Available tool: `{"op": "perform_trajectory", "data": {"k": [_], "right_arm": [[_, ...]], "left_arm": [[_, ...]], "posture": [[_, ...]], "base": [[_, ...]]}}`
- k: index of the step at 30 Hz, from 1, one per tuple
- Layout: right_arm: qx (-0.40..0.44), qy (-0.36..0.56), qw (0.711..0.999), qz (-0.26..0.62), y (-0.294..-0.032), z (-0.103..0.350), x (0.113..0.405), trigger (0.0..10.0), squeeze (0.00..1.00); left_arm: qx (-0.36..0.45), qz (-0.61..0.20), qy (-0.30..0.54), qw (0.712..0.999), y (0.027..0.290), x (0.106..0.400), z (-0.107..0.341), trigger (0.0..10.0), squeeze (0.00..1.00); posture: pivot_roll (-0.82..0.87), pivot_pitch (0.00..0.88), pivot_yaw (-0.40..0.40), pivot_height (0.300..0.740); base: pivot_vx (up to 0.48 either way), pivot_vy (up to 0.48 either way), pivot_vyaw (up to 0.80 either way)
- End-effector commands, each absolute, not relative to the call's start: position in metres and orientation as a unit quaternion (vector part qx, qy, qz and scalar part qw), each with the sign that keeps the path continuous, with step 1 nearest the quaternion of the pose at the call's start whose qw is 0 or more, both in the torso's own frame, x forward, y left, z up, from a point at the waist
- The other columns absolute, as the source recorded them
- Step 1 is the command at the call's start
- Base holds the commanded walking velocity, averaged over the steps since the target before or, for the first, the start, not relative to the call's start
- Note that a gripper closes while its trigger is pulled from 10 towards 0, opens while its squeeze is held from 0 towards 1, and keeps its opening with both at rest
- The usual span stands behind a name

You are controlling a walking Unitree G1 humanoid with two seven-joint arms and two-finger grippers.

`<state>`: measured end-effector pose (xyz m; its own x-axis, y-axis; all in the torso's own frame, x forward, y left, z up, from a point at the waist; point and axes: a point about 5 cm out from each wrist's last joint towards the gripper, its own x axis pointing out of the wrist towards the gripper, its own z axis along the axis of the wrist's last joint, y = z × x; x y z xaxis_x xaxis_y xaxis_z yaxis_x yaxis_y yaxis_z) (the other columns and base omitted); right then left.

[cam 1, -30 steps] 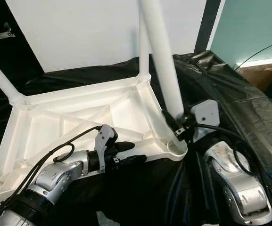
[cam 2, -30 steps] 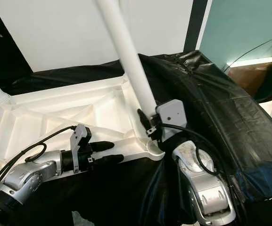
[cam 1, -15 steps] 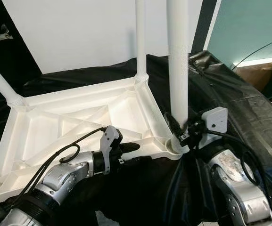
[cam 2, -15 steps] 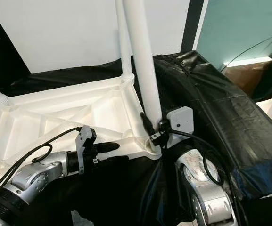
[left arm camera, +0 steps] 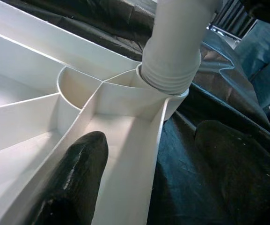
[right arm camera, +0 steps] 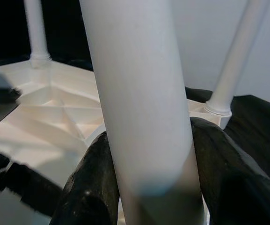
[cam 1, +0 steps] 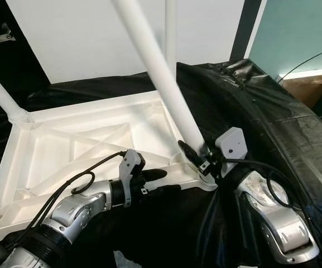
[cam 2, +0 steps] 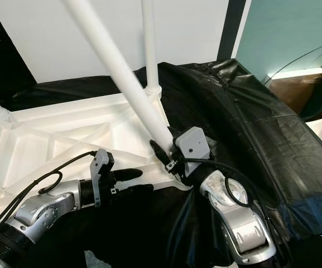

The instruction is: Building children table

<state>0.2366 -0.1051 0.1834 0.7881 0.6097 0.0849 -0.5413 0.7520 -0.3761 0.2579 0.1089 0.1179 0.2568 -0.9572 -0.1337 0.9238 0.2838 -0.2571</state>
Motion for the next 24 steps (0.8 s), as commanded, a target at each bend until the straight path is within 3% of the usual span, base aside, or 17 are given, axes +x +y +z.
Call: {"op": "perform_trajectory", "data": {"k": [1, 13, 24], "right_arm": [[-0.182, -0.034, 0.934, 0.306, -0.113, 0.156, 0.233, 10.0, 0.0], [-0.179, -0.064, 0.963, 0.193, -0.139, 0.157, 0.216, 10.0, 0.0], [-0.173, -0.086, 0.964, 0.181, -0.147, 0.158, 0.198, 10.0, 0.0]], "left_arm": [[-0.087, -0.755, 0.113, 0.641, 0.111, 0.235, 0.123, 10.0, 0.0], [-0.083, -0.757, 0.109, 0.639, 0.108, 0.244, 0.123, 10.0, 0.0], [-0.077, -0.761, 0.107, 0.636, 0.107, 0.249, 0.124, 10.0, 0.0]], "posture": [[-0.14, 0.081, 0.024, 0.74], [-0.19, 0.073, 0.057, 0.74], [-0.21, 0.065, 0.069, 0.74]], "base": [[0.0, 0.0, 0.0], [0.0, 0.0, 0.0], [0.0, 0.0, 0.0]]}}
